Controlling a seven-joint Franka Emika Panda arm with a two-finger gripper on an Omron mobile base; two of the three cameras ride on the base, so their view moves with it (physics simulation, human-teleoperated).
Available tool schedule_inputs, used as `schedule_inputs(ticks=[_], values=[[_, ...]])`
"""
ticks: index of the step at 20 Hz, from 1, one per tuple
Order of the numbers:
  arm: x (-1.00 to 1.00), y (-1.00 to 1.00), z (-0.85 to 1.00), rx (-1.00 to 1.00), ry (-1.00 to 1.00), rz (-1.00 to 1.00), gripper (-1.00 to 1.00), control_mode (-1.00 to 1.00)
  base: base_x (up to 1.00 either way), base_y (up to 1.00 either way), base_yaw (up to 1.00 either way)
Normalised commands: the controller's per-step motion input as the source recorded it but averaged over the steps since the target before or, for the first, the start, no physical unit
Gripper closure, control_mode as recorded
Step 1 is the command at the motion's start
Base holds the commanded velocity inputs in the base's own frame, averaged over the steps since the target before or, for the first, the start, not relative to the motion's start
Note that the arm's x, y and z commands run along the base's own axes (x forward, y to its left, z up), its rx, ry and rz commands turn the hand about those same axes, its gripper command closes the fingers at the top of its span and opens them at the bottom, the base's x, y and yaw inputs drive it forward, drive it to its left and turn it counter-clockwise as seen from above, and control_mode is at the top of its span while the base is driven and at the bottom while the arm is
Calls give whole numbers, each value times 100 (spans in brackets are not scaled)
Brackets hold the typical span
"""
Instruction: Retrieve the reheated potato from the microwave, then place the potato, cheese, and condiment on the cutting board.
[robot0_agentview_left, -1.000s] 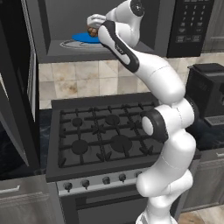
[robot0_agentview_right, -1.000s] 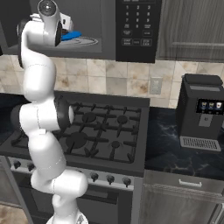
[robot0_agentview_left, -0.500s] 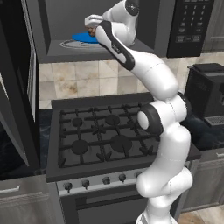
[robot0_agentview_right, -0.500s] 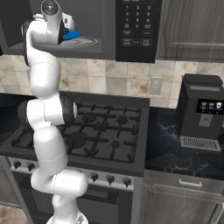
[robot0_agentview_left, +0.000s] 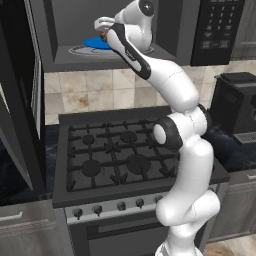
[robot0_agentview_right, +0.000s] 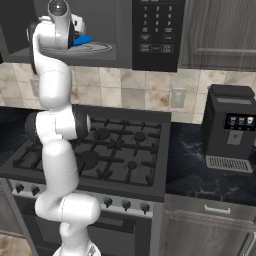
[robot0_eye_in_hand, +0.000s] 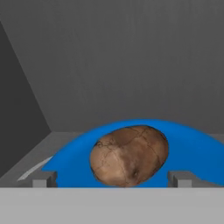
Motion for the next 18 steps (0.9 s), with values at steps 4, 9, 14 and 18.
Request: schedule_inputs(ticks=[4, 9, 14, 18], values=[[3, 0, 0, -6, 7, 0, -100, -100, 0, 0, 0], [0, 1, 0, -7, 3, 0, -100, -100, 0, 0, 0], [1, 2, -3, -8, 0, 0, -100, -100, 0, 0, 0], [1, 0, -9, -11, 0, 0, -100, -100, 0, 0, 0]])
